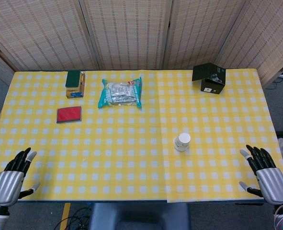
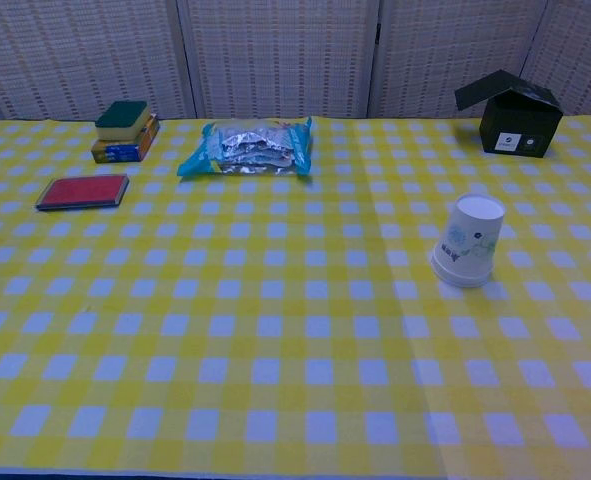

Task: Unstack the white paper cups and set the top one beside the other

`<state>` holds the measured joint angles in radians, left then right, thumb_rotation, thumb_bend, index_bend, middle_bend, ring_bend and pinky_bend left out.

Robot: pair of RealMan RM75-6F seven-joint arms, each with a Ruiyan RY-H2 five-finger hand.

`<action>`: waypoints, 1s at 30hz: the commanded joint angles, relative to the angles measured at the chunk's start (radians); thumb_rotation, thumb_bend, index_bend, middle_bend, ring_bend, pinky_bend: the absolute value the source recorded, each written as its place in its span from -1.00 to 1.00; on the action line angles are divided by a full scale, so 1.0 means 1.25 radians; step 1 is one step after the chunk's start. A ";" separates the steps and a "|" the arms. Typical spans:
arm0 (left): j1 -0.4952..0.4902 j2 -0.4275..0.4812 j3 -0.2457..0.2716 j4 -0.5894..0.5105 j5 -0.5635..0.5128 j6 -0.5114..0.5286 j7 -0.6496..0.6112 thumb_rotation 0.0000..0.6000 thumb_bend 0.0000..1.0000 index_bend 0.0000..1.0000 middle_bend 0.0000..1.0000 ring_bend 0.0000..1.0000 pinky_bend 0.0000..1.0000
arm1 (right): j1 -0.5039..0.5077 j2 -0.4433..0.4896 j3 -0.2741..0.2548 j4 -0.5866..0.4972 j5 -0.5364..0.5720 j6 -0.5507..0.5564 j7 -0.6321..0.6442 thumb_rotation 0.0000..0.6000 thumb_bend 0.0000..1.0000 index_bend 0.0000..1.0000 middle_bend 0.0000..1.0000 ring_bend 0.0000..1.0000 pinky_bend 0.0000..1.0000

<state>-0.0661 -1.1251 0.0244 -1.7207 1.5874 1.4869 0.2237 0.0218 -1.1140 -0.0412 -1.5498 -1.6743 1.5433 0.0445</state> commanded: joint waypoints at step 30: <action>0.019 0.023 0.000 -0.012 0.025 0.048 -0.032 0.63 -0.48 -0.94 -1.00 -1.00 -0.54 | 0.283 0.169 0.137 -0.234 0.292 -0.450 -0.034 1.00 -0.60 -0.83 -1.00 -1.00 -1.00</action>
<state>-0.0423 -1.0967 0.0244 -1.7357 1.6182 1.5462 0.1844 0.3138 -0.9249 0.0905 -1.8052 -1.3788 1.0515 0.0258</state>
